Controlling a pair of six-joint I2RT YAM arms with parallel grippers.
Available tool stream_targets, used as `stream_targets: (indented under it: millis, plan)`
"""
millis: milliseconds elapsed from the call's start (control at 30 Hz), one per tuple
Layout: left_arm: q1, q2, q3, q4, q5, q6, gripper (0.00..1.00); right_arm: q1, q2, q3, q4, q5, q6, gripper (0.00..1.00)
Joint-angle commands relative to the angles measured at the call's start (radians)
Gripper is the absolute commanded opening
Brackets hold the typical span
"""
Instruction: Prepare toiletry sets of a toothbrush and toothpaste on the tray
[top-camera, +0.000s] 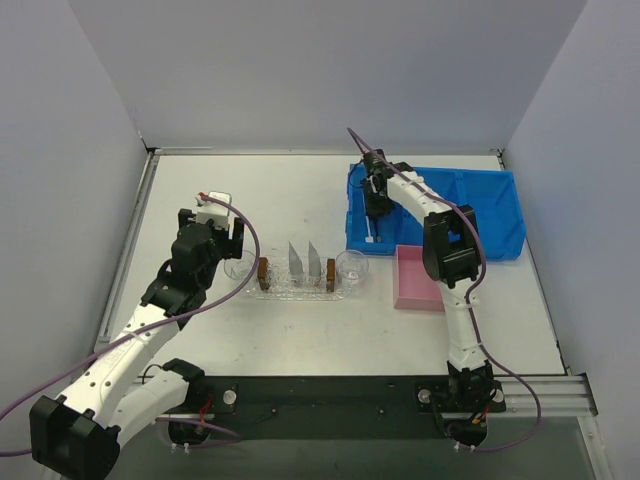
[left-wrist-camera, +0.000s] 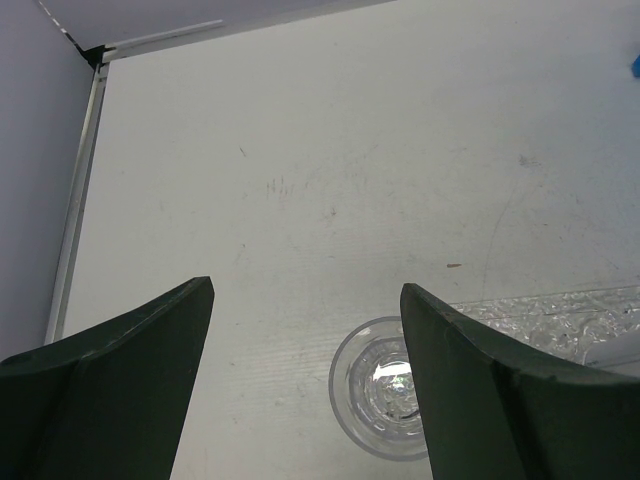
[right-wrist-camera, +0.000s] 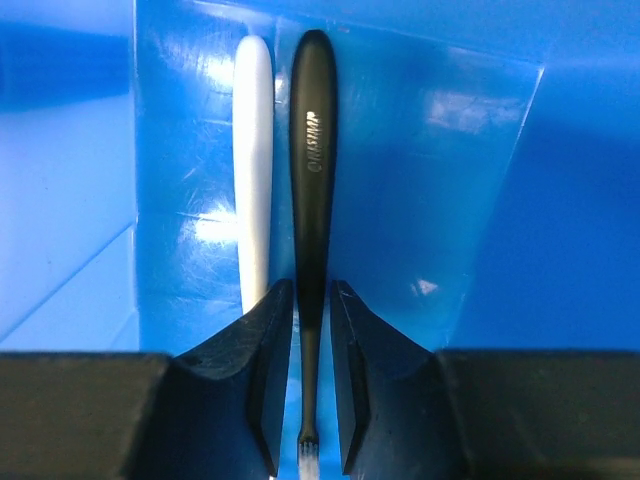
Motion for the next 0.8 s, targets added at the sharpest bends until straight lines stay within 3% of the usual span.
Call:
stream_targets:
  millis: [0,167,367,767]
  plan:
    - [0.007,-0.002,0.033,0.043,0.012,0.008,0.86,0.003,0.029,-0.013,-0.048,0.038,0.020,0.18]
    - [0.007,-0.003,0.033,0.043,0.014,0.008,0.86,0.006,0.032,-0.027,-0.057,0.058,0.022,0.17]
    - [0.007,-0.006,0.033,0.042,0.012,0.009,0.86,0.006,0.015,-0.033,-0.061,0.032,0.011,0.00]
    - [0.009,-0.029,0.030,0.043,0.017,0.006,0.86,-0.004,-0.196,-0.096,0.034,-0.068,0.002,0.00]
